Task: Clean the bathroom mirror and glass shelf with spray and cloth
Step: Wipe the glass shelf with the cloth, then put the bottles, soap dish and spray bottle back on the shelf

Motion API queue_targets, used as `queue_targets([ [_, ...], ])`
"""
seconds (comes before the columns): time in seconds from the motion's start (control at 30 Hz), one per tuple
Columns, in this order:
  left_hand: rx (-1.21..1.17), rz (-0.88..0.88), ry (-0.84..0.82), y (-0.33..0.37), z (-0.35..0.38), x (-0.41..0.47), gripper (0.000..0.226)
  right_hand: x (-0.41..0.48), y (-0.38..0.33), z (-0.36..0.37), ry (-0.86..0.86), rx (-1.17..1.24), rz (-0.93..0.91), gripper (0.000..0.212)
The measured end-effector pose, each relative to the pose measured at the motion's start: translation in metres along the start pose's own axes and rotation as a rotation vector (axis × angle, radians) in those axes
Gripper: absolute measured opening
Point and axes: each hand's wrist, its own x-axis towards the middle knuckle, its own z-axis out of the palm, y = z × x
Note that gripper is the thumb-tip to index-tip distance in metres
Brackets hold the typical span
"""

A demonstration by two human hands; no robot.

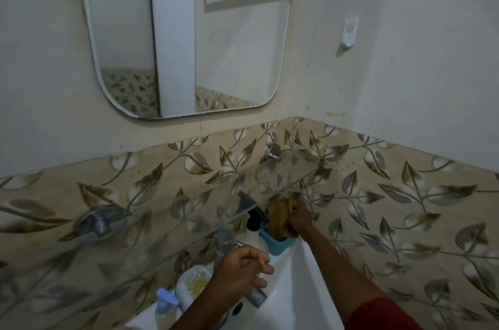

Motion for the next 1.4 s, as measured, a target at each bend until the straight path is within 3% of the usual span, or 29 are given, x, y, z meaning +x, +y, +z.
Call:
queue_targets([
  [0.2, -0.004, 0.042, 0.056, 0.005, -0.009, -0.014, 0.022, -0.003, -0.002, -0.002, -0.008, -0.189, -0.042, 0.051],
  [0.3, 0.053, 0.127, 0.103, 0.009, -0.016, -0.028, 0.026, 0.002, 0.004, -0.010, 0.047, -0.171, -0.078, 0.026],
  [0.47, 0.381, 0.296, 0.208, -0.006, -0.059, -0.071, 0.021, -0.061, -0.020, -0.023, 0.213, -0.023, -0.150, 0.018],
  [0.67, 0.843, 0.397, 0.480, -0.046, -0.126, -0.117, 0.042, -0.176, -0.045, 0.000, 0.104, 0.011, -0.370, 0.019],
  [0.77, 0.934, 0.142, 0.522, -0.058, -0.139, -0.128, 0.050, -0.204, -0.052, 0.020, 0.035, -0.005, -0.464, 0.017],
  [0.87, 0.919, -0.117, 0.474, -0.078, -0.137, -0.129, 0.076, -0.227, -0.056, 0.041, -0.095, 0.039, -0.519, 0.012],
  [0.97, 0.967, -0.145, 0.547, -0.094, -0.126, -0.121, 0.058, -0.242, -0.057, 0.070, -0.247, 0.051, -0.534, 0.027],
  [1.03, 0.970, -0.097, 0.674, -0.093, -0.118, -0.120, 0.029, -0.243, -0.051, 0.096, -0.328, 0.013, -0.489, 0.027],
  [1.1, 0.970, -0.037, 0.729, -0.087, -0.111, -0.127, 0.018, -0.242, -0.046, 0.113, -0.420, -0.033, -0.379, 0.041],
  [1.3, 1.048, 0.360, 0.677, -0.038, -0.095, -0.175, 0.018, -0.242, -0.049, 0.129, -0.463, -0.148, -0.375, 0.058],
  [1.4, 1.059, 0.555, 0.732, -0.001, -0.084, -0.201, 0.028, -0.231, -0.038, 0.144, -0.485, -0.134, -0.353, 0.054],
])
